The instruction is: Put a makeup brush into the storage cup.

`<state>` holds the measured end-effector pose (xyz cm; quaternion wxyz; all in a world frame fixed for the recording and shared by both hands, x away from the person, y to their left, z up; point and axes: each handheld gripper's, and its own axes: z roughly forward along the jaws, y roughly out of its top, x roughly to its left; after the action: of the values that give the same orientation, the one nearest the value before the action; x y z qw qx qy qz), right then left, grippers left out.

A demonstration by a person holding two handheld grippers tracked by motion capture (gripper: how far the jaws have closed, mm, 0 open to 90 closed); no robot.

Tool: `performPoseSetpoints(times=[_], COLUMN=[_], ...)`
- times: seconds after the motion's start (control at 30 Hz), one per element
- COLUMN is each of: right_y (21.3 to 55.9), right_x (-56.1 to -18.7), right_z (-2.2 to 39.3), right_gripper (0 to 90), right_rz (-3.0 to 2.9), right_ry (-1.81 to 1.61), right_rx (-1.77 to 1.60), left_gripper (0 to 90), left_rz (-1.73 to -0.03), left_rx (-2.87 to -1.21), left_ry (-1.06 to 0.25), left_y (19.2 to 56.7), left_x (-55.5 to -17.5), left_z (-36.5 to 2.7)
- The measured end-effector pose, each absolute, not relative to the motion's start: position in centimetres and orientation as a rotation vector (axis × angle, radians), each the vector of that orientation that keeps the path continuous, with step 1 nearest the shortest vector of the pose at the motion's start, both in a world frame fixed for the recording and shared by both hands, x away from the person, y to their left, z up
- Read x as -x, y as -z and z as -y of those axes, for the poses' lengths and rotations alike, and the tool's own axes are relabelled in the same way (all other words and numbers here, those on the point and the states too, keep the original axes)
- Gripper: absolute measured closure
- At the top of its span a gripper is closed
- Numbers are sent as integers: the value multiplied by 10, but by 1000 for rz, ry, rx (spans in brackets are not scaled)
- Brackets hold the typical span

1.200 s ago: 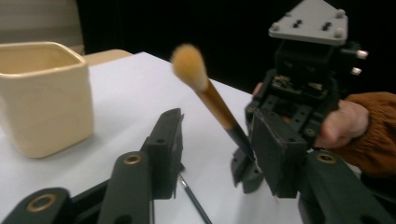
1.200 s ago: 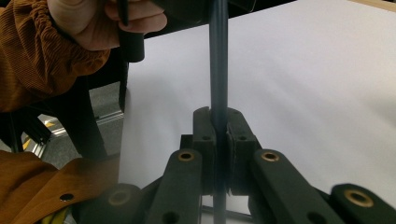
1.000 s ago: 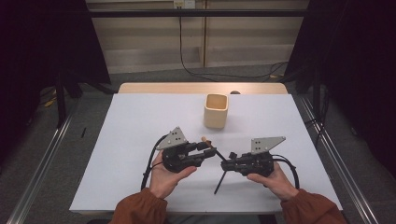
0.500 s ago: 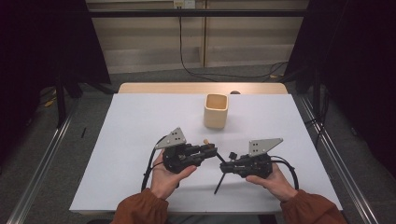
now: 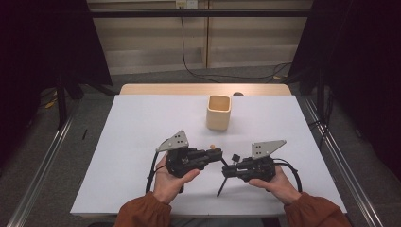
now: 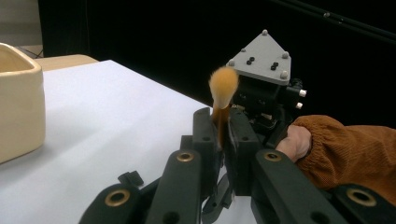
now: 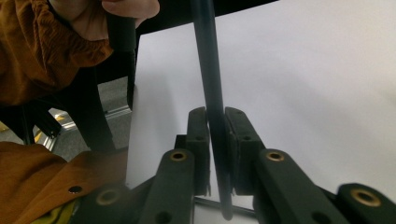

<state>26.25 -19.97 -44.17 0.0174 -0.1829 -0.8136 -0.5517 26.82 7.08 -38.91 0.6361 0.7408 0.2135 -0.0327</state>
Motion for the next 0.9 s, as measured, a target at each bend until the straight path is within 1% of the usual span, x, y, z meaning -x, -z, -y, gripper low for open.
performPoseSetpoints(times=[0.1,0.33,0.43,0.5,0.53,0.57,0.63,0.9], right_y=[439,437,436,435,435,435,434,432], right_x=[-262,-261,-261,-261,-262,-262,-262,-264], right_z=[202,204,204,204,204,204,205,211], right_gripper=[702,403,310,201,177,171,113,47], right_rz=[2505,2491,2485,2480,2483,2482,2478,2464], right_ry=[1740,1764,1774,1784,1786,1794,1808,1851], right_rx=[572,567,569,594,611,619,642,687], left_gripper=[843,843,843,843,843,843,843,843], left_rz=[-487,-502,-508,-507,-510,-510,-513,-527], left_rx=[-1698,-1697,-1693,-1694,-1694,-1695,-1704,-1722], left_ry=[66,52,47,44,42,39,26,16], left_y=[389,389,389,388,388,388,387,381], left_x=[-269,-272,-273,-273,-273,-273,-273,-276], left_z=[-72,-79,-81,-82,-83,-84,-85,-99])
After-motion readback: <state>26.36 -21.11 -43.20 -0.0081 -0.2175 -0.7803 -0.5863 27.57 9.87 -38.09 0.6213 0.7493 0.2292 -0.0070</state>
